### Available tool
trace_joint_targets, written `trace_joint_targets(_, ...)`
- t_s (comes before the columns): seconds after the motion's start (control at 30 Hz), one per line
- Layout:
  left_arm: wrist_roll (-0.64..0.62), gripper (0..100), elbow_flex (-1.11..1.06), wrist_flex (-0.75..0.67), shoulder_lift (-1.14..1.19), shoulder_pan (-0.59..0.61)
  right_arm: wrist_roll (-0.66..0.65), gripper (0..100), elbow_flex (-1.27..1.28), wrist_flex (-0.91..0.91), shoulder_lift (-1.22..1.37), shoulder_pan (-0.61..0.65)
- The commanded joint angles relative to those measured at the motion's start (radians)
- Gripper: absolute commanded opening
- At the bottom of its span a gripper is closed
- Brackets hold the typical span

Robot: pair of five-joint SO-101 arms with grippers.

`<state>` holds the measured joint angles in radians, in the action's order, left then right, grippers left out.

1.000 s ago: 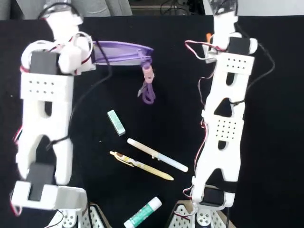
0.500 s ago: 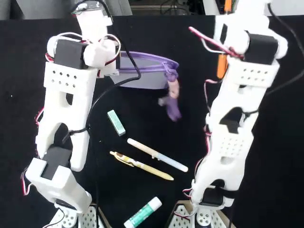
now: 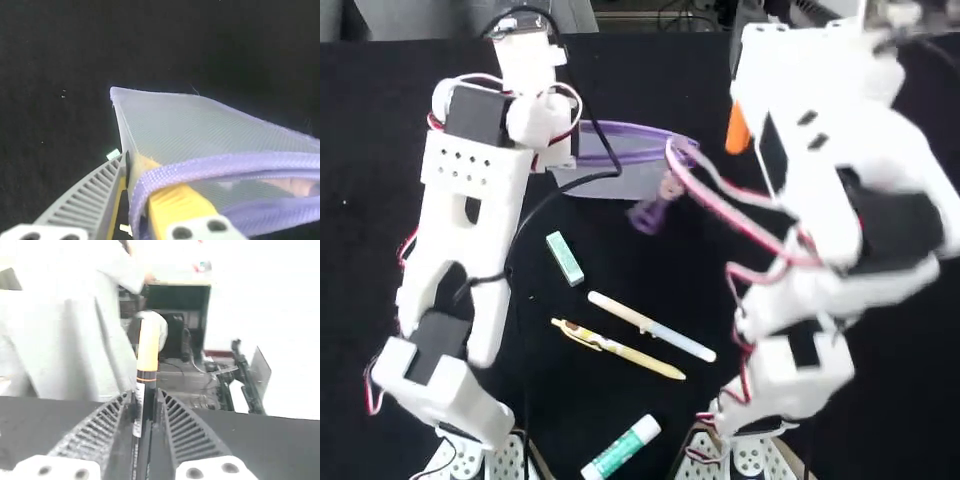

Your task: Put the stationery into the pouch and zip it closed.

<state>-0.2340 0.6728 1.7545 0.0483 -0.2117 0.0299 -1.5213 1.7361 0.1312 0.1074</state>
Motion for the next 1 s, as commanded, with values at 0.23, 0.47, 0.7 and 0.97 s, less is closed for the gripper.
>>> trace_joint_targets(0.23,-0.046,3,-0.197,-0.054,-0.333,-0.068,0.008,1.1,0.395,-0.040,-0.309,0.130)
trace_joint_targets(0.47,-0.091,3,-0.320,-0.115,-0.342,-0.071,0.008,1.1,0.458,-0.057,-0.328,0.130)
trace_joint_targets(0.7,-0.091,3,-0.326,-0.112,-0.348,-0.073,0.008,1.1,0.479,-0.055,-0.414,0.132)
trace_joint_targets(0.97,-0.091,3,-0.328,-0.107,-0.348,-0.073,0.008,1.1,0.567,-0.081,-0.605,0.132)
